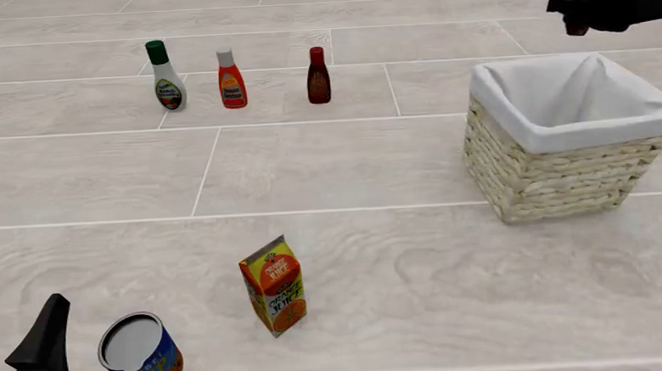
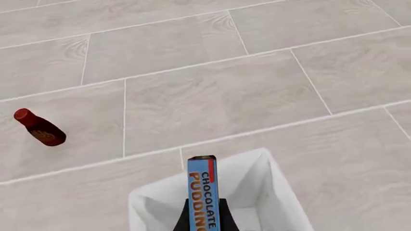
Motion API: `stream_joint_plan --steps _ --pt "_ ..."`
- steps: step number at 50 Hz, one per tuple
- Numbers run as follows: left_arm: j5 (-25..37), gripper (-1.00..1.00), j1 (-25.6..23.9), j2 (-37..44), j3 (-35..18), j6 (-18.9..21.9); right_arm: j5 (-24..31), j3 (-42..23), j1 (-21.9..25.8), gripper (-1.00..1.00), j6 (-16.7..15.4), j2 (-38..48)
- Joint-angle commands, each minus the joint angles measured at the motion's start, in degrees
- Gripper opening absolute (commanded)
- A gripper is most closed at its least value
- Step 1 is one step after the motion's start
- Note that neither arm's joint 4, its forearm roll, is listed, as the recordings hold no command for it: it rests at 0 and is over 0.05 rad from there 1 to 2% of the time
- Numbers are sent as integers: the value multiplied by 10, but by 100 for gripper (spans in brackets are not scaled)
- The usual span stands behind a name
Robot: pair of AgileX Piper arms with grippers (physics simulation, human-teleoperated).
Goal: Pick the chocolate pudding and place it in the basket.
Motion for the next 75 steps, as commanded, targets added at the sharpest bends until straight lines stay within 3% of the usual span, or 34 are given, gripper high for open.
stream_joint_plan --steps 1,14,31,75 --pt "0 100 0 0 0 0 5 -19 -37 -100 10 24" --pt "0 100 0 0 0 0 12 -28 -55 -100 26 46" --pt "0 100 0 0 0 0 -5 31 -43 -100 45 28" --pt "0 100 0 0 0 0 -39 124 -32 -100 59 16"
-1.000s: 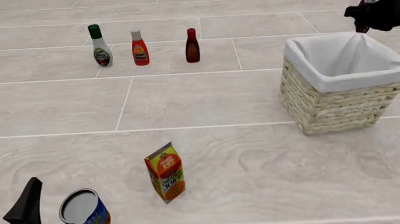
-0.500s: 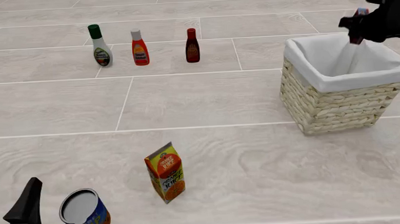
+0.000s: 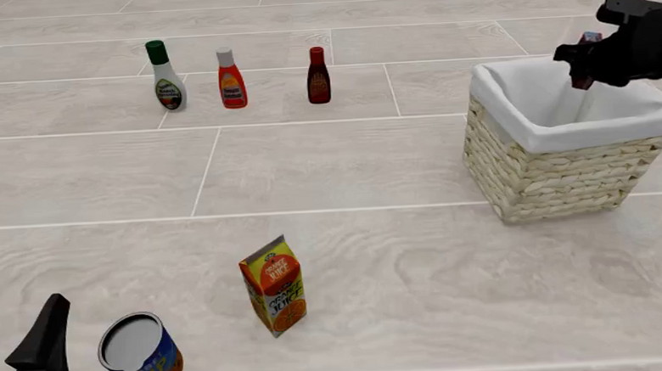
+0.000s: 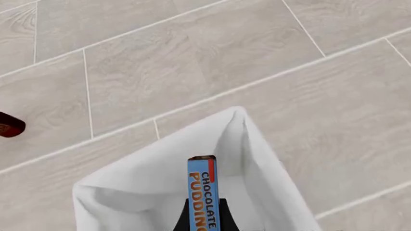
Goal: Pick the chocolate pudding and place it in the basket.
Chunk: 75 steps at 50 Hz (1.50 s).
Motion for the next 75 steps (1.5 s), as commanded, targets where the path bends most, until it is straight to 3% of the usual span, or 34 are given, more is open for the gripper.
stream_joint_plan --steps 1,29,75 --pt "0 100 0 0 0 0 -8 22 5 -100 11 -4" --pt "0 100 0 0 0 0 -26 62 11 -100 20 -2" --pt "0 100 0 0 0 0 -28 71 17 -100 26 10"
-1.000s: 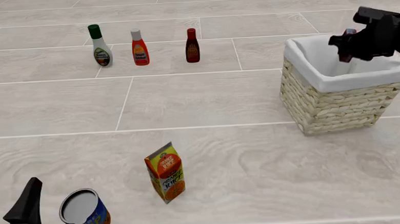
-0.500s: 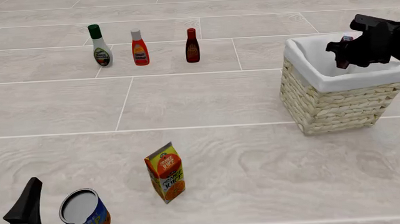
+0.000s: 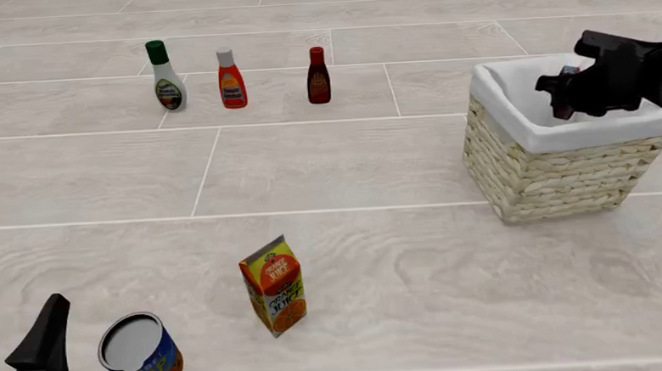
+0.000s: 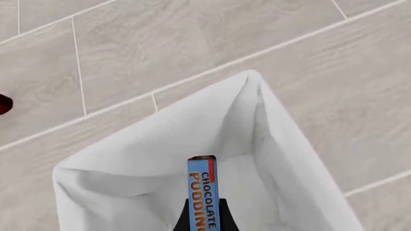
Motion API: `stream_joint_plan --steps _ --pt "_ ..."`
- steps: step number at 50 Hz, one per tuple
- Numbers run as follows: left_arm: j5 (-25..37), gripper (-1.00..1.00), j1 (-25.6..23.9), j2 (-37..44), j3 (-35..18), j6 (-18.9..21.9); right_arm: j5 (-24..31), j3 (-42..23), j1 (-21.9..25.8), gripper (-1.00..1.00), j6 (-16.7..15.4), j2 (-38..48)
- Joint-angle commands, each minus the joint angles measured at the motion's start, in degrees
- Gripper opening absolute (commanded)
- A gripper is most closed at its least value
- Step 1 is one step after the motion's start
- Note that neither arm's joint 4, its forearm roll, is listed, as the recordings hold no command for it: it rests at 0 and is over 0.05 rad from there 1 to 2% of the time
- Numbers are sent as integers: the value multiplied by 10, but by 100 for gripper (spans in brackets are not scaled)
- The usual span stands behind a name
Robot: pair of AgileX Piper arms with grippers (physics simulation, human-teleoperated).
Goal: Pick the chocolate pudding and place it in the basket.
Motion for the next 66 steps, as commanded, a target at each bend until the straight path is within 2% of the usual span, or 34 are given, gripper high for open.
stream_joint_plan --steps 1,7,8,40,66 --pt "0 100 0 0 0 0 0 0 3 -100 10 2" --pt "0 100 0 0 0 0 0 -4 5 -100 19 5" --pt "0 100 0 0 0 0 0 -3 1 100 17 5" --pt "0 100 0 0 0 0 5 -14 5 100 30 3" --pt "0 100 0 0 0 0 5 -12 20 100 42 -39"
